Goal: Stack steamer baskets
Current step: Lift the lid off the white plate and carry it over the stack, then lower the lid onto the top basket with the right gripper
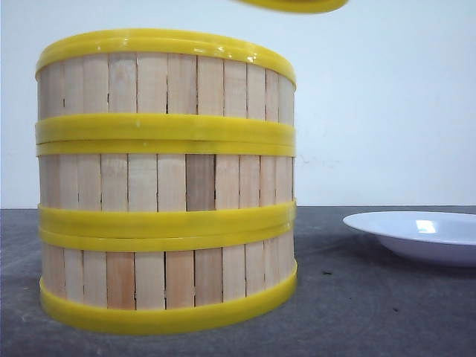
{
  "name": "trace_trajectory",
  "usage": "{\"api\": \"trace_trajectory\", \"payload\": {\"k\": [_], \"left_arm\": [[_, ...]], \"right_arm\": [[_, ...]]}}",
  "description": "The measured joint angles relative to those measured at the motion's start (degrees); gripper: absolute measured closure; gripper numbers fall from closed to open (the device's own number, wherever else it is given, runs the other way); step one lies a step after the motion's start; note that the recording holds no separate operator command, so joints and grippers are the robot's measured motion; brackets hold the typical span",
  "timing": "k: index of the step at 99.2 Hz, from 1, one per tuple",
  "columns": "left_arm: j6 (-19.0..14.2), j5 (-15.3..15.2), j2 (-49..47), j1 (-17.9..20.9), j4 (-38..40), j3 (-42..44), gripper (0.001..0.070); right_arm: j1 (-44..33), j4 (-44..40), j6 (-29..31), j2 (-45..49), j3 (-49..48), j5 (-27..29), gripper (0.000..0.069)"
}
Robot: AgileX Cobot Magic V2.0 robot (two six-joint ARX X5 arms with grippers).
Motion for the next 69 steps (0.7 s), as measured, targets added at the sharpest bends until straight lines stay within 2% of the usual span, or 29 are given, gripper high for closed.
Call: {"api": "trace_trajectory", "payload": {"k": [34, 69], "left_arm": [[0.00, 0.00, 0.00, 0.00, -1.05, 0.00, 0.0394], [0.00, 0.00, 0.00, 0.00, -2.78, 0.00, 0.0394]], "right_arm": [[5.90, -1.22, -1.92, 8.02, 0.24, 1.31, 0.0634], [6.97, -2.69, -2.64, 10.75, 0.24, 1.55, 0.0634]]}}
